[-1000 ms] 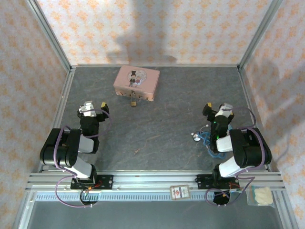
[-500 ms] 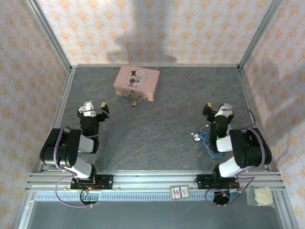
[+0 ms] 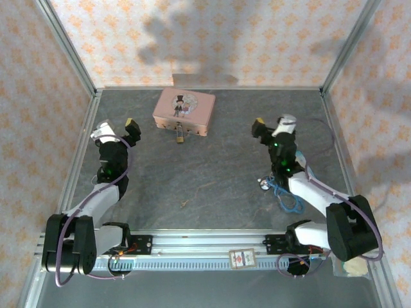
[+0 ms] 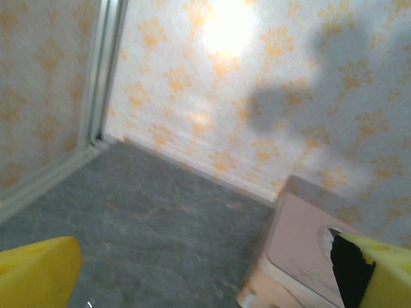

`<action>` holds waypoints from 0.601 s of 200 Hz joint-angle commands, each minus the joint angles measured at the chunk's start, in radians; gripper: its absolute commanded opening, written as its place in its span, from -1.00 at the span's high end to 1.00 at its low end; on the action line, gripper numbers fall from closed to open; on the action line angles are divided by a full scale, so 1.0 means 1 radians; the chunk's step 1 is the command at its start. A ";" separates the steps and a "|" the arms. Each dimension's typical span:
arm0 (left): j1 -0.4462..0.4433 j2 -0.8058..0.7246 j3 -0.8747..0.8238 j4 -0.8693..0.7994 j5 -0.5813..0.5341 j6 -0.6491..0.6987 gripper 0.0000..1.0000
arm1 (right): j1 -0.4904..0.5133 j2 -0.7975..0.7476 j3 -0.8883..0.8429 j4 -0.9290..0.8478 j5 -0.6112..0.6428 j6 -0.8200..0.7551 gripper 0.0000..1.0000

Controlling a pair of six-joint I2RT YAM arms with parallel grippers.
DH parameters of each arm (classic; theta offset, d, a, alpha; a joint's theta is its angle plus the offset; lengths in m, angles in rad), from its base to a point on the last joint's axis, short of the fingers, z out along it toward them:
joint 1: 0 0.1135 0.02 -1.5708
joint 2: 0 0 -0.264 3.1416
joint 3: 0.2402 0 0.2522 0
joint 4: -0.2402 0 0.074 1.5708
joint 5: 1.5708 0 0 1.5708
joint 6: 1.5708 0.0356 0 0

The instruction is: Unlock a padlock with a key

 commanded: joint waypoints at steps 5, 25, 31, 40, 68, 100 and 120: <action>-0.010 -0.024 0.018 -0.273 0.167 -0.186 -0.98 | 0.172 0.084 0.125 -0.324 -0.161 0.066 -0.86; -0.021 -0.037 -0.015 -0.275 0.299 -0.256 -0.96 | 0.317 0.181 0.248 -0.495 -0.193 0.084 -0.72; -0.027 -0.041 -0.024 -0.274 0.327 -0.296 -0.96 | 0.357 0.215 0.276 -0.544 -0.192 0.094 -0.67; -0.039 -0.049 -0.034 -0.288 0.339 -0.317 -0.96 | 0.427 0.257 0.317 -0.610 -0.182 0.125 -0.63; -0.056 -0.101 -0.064 -0.297 0.303 -0.344 -0.97 | 0.637 0.361 0.411 -0.772 -0.124 0.244 -0.55; -0.056 -0.153 -0.077 -0.276 0.211 -0.344 -0.98 | 0.806 0.442 0.500 -0.912 -0.075 0.406 -0.50; -0.057 -0.168 -0.087 -0.249 0.187 -0.355 -0.98 | 0.864 0.472 0.505 -0.936 -0.095 0.498 -0.34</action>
